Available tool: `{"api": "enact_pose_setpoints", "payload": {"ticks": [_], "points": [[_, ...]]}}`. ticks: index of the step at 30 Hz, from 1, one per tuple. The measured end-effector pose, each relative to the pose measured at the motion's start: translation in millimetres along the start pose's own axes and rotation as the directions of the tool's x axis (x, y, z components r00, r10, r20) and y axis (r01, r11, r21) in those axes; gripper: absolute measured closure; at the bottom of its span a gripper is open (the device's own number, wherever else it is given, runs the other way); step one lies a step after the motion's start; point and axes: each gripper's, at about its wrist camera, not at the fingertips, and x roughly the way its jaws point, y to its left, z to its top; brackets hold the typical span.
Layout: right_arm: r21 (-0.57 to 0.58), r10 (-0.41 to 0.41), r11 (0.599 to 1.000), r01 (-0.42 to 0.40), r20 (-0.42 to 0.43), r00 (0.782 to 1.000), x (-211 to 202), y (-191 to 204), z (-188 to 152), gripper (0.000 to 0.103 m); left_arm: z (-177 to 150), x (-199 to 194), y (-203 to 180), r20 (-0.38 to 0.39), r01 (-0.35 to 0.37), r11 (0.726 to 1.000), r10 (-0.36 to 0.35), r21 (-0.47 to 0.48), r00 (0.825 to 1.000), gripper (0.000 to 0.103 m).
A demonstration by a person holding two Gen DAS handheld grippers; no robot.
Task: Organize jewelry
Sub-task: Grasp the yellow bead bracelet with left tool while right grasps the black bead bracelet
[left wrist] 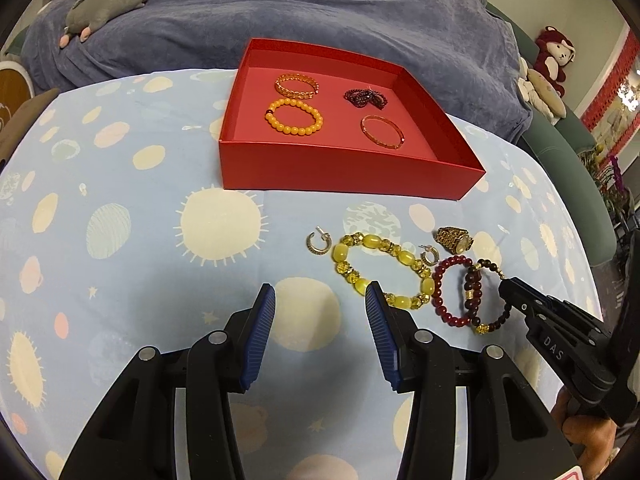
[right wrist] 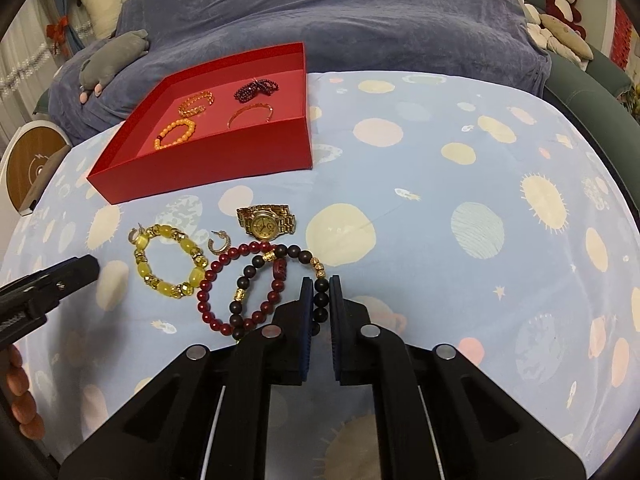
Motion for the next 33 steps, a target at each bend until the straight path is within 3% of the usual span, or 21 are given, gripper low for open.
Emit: {"api": "enact_pose_setpoints", "payload": {"ticks": [4, 12, 15, 18, 24, 33], "points": [[-0.003, 0.033, 0.999, -0.033, 0.006, 0.999, -8.4, 3.2, -1.3, 0.095, 4.3, 18.4, -13.9, -0.016, 0.013, 1.000, -0.013, 0.001, 1.000, 0.058], [0.006, 0.063, 0.998, -0.063, -0.023, 0.998, -5.3, 3.2, -6.0, 0.095, 3.9, 44.7, -32.3, 0.026, -0.096, 0.992, 0.094, 0.084, 0.995, 0.061], [0.005, 0.069, 0.998, -0.069, -0.027, 0.997, -5.1, 4.6, -5.9, 0.095, -0.5, 46.9, -39.9, 0.051, -0.183, 0.969, 0.177, 0.163, 0.983, 0.077], [0.008, 0.082, 0.997, -0.082, -0.031, 0.996, -6.1, 7.5, -5.8, 0.095, -1.1, 46.4, -39.1, 0.061, -0.205, 0.960, 0.197, 0.190, 0.979, 0.096], [0.008, 0.114, 0.993, -0.114, 0.014, 0.993, -24.7, 13.4, 3.6, 0.095, -2.5, 37.6, -29.1, 0.041, -0.196, 0.966, 0.191, 0.168, 0.981, 0.096], [0.000, 0.149, 0.989, -0.150, 0.087, 0.985, -50.3, 25.8, 26.8, 0.095, 2.8, 2.2, -21.7, 0.064, -0.122, 0.983, 0.114, 0.135, 0.991, 0.096]]}}
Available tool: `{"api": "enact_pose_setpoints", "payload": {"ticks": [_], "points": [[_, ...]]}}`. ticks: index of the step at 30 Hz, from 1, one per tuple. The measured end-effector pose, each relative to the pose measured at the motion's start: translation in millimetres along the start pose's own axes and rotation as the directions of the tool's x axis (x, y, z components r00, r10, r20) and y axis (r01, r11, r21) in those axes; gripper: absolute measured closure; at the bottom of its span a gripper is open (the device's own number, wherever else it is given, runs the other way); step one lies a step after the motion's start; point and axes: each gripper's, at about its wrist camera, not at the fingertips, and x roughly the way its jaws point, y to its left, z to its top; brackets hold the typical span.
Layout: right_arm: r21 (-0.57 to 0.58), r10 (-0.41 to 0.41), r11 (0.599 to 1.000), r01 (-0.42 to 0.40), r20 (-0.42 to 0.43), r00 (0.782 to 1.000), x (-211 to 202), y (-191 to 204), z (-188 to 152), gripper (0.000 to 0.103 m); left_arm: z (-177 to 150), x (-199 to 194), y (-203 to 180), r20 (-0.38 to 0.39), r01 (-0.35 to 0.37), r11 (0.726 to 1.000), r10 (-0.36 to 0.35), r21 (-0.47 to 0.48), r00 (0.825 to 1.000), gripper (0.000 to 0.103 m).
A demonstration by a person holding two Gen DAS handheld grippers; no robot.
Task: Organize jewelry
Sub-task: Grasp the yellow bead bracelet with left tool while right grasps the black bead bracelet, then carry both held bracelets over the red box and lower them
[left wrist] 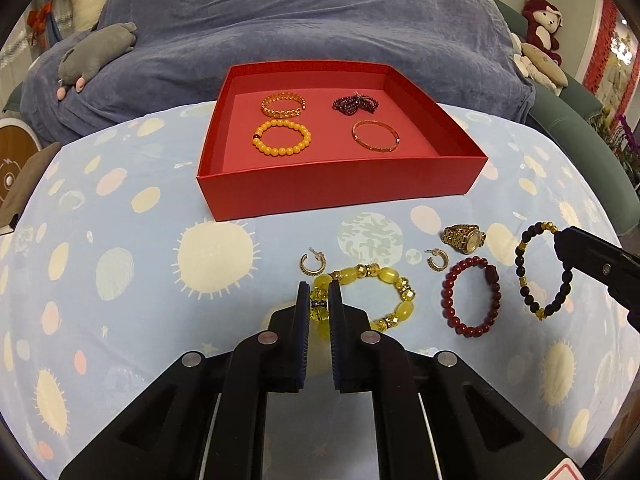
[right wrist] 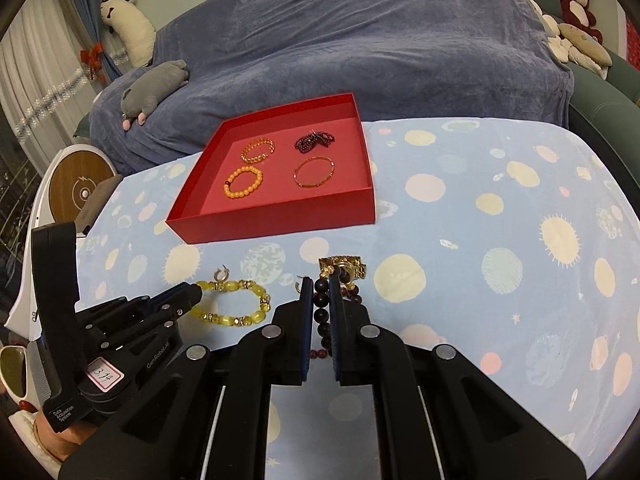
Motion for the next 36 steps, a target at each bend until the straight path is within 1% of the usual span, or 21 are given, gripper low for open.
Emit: {"api": "enact_pose_setpoints", "payload": {"ticks": [5, 13, 17, 19, 21, 24, 27, 31, 34, 36], "points": [[0.016, 0.017, 1.000, -0.017, 0.031, 0.999, -5.4, 4.9, 12.3, 0.095, 6.7, -15.6, 13.6, 0.019, 0.032, 0.999, -0.031, -0.037, 0.999, 0.096], [0.007, 0.023, 1.000, -0.024, 0.059, 0.998, 4.6, 20.4, 40.1, 0.095, 25.6, -52.0, 18.9, 0.107, 0.078, 0.996, -0.073, -0.046, 0.992, 0.096], [0.049, 0.020, 0.999, -0.024, 0.079, 0.997, 14.9, 17.2, 56.3, 0.095, 42.2, -62.0, 21.7, 0.140, 0.083, 0.995, -0.073, -0.063, 0.987, 0.096], [0.070, 0.014, 0.997, -0.020, 0.083, 0.996, 22.2, 16.0, 64.7, 0.095, 54.1, -65.7, 20.6, 0.161, 0.085, 0.995, -0.077, -0.049, 0.984, 0.096], [0.076, 0.010, 0.997, -0.016, 0.088, 0.996, 29.1, 17.5, 72.5, 0.095, 65.9, -66.3, 20.9, 0.182, 0.065, 0.997, -0.057, -0.040, 0.982, 0.096], [0.078, 0.017, 0.997, -0.024, 0.093, 0.996, 40.1, 21.9, 84.1, 0.095, 84.5, -60.1, 25.0, 0.186, 0.086, 0.995, -0.074, -0.056, 0.980, 0.096], [0.097, 0.038, 0.994, -0.048, 0.105, 0.994, 45.2, 25.7, 94.3, 0.095, 99.6, -52.8, 29.3, 0.195, 0.087, 0.993, -0.071, -0.073, 0.978, 0.096], [0.105, 0.060, 0.992, -0.072, 0.117, 0.991, 55.7, 32.5, 106.0, 0.095, 121.9, -50.0, 30.4, 0.236, 0.106, 0.992, -0.086, -0.071, 0.968, 0.096], [0.105, 0.066, 0.992, -0.075, 0.087, 0.994, 73.8, 33.6, 112.1, 0.095, 135.0, -39.9, 28.8, 0.246, 0.120, 0.990, -0.099, -0.069, 0.964, 0.096], [0.098, 0.049, 0.994, -0.055, 0.062, 0.997, 86.8, 32.5, 113.0, 0.095, 139.1, -26.7, 28.7, 0.226, 0.137, 0.988, -0.117, -0.072, 0.967, 0.096]]}}
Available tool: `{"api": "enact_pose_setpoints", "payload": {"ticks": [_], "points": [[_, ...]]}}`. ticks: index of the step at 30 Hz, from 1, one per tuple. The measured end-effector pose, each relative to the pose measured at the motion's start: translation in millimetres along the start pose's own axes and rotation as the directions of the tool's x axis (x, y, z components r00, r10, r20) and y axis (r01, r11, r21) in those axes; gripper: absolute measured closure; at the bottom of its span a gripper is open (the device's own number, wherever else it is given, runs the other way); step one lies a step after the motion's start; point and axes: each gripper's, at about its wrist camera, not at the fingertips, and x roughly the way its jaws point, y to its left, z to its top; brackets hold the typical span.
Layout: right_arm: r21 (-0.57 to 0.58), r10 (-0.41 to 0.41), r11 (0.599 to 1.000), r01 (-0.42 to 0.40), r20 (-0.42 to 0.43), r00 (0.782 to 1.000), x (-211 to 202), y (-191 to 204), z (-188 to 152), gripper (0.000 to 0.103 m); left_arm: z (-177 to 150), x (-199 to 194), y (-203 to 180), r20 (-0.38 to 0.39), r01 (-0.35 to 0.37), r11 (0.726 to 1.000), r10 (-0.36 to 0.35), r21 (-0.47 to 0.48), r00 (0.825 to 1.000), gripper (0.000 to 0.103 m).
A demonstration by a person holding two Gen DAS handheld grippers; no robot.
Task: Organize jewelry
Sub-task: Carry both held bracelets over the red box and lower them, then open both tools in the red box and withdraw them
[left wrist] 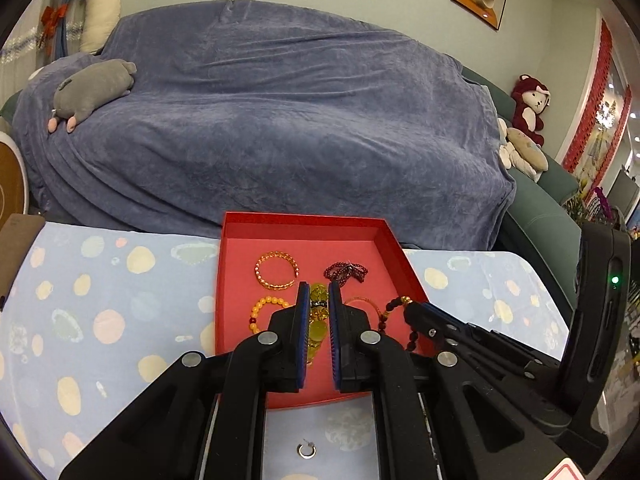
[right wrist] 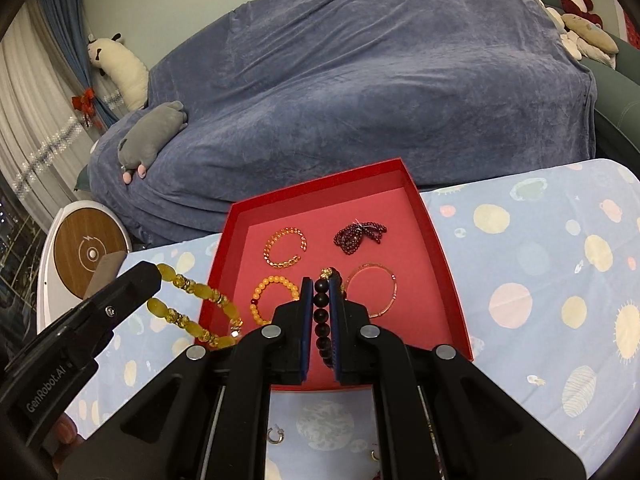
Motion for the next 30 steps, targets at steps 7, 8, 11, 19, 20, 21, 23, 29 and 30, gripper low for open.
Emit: {"api": "enact_pose_setpoints", "payload": {"ticks": [7, 8, 11, 19, 20, 21, 23, 29, 30], "points": [[0.021, -0.109, 0.993, 0.112, -0.117, 0.987, 41.0, -30.3, -21.7, 0.094, -20.7, 46.0, 18.9, -0.129, -0.010, 0.999, 0.006, -0.037, 0.992, 0.096], [0.034, -0.115, 0.992, 0.120, -0.122, 0.986, 41.7, -33.7, -23.3, 0.093, -23.2, 49.8, 21.6, -0.143, -0.018, 0.999, 0.013, -0.037, 0.990, 0.095], [0.051, -0.132, 0.989, 0.138, -0.106, 0.986, 34.3, -38.3, -22.8, 0.082, -26.8, 50.8, 29.4, -0.146, -0.034, 0.998, 0.026, -0.054, 0.989, 0.090], [0.024, -0.123, 0.992, 0.123, -0.004, 0.992, -10.7, -25.7, -20.5, 0.068, -27.0, 17.0, 40.8, -0.068, -0.169, 0.985, 0.167, -0.025, 0.984, 0.058], [0.013, -0.120, 0.993, 0.120, 0.006, 0.993, -17.4, -23.0, -22.0, 0.068, -28.6, 11.6, 42.2, -0.064, -0.181, 0.983, 0.179, -0.027, 0.982, 0.058], [0.002, -0.118, 0.993, 0.118, 0.013, 0.993, -23.3, -21.3, -23.2, 0.068, -29.0, 7.5, 44.2, -0.065, -0.190, 0.981, 0.188, -0.031, 0.980, 0.058], [-0.021, -0.121, 0.992, 0.122, 0.024, 0.992, -34.6, -20.3, -27.5, 0.067, -32.5, -2.0, 45.8, -0.062, -0.189, 0.981, 0.187, -0.039, 0.980, 0.058], [-0.054, -0.142, 0.988, 0.142, -0.010, 0.990, -57.9, -38.7, -50.9, 0.066, -57.7, -27.7, 30.7, -0.052, -0.201, 0.979, 0.203, 0.035, 0.978, 0.058], [-0.062, -0.148, 0.987, 0.147, -0.018, 0.989, -60.6, -43.0, -54.6, 0.066, -63.6, -31.0, 29.1, -0.055, -0.203, 0.978, 0.206, 0.048, 0.977, 0.058]]}}
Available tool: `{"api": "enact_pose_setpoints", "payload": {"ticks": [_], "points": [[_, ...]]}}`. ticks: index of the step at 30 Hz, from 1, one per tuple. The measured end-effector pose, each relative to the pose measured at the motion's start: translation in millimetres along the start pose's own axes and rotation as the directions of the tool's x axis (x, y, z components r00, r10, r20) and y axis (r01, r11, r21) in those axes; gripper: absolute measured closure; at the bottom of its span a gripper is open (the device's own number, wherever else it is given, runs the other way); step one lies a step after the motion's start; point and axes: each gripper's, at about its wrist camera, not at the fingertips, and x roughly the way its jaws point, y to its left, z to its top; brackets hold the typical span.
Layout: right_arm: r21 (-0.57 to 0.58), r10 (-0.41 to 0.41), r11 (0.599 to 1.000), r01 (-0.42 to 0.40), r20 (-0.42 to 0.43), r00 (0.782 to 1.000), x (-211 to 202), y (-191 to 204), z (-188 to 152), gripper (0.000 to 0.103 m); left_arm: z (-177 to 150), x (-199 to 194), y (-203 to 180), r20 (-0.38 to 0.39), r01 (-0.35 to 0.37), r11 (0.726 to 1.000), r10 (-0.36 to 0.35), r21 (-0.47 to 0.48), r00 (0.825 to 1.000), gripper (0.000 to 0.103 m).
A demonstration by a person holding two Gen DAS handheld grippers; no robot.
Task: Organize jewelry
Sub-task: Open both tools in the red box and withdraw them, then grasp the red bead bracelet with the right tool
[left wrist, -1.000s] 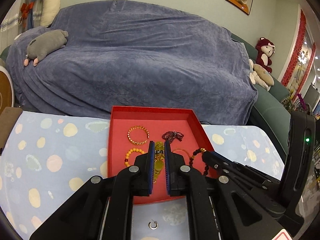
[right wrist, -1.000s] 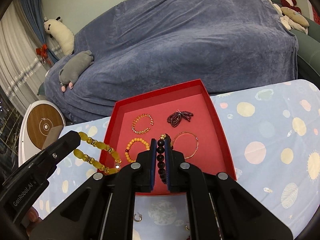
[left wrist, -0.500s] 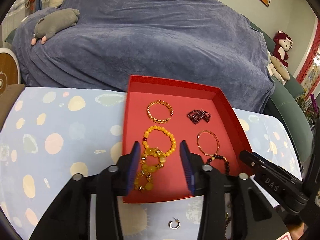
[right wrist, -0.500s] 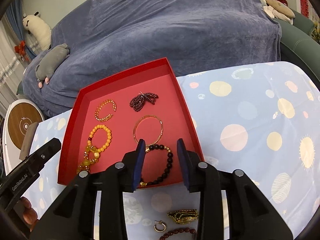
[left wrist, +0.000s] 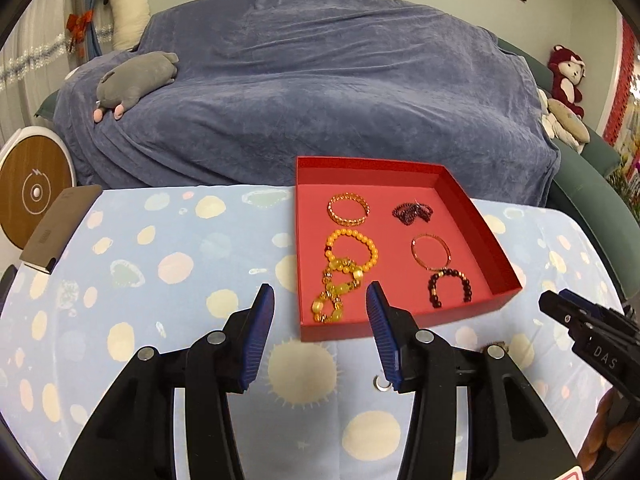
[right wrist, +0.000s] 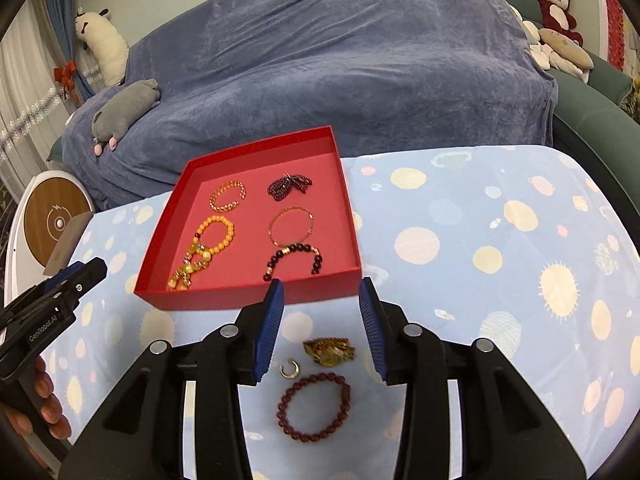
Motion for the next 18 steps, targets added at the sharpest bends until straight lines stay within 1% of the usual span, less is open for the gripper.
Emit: {"api": "enact_pose_setpoints", "payload": {"ticks": [3, 7, 9, 13, 18], "points": [[-0.014, -0.010, 1.000, 0.010, -0.022, 1.000, -5.5, -9.7, -12.4, 0.066, -17.0, -4.2, 0.1, -0.029, -0.005, 1.000, 0.005, -0.005, 1.000, 0.058], [-0.031, -0.013, 0.999, 0.012, -0.047, 0.999, -7.7, -15.3, -29.4, 0.066, -31.3, -6.6, -1.1, -0.054, 0.008, 1.000, -0.010, -0.028, 0.998, 0.058], [-0.051, -0.017, 0.999, 0.014, -0.065, 0.998, -3.4, -13.3, -37.8, 0.066, -34.0, -4.4, -5.3, -0.058, 0.011, 1.000, -0.013, -0.021, 0.998, 0.058], [-0.064, 0.003, 0.998, -0.011, -0.132, 0.991, 11.7, -10.4, -57.9, 0.066, -42.0, 1.4, -14.7, -0.074, 0.026, 1.000, -0.025, 0.002, 0.997, 0.058], [-0.104, -0.016, 0.995, -0.002, -0.172, 0.985, 25.2, -8.5, -74.1, 0.067, -48.3, 10.8, -19.7, -0.110, 0.044, 0.999, -0.043, 0.011, 0.993, 0.058]]}}
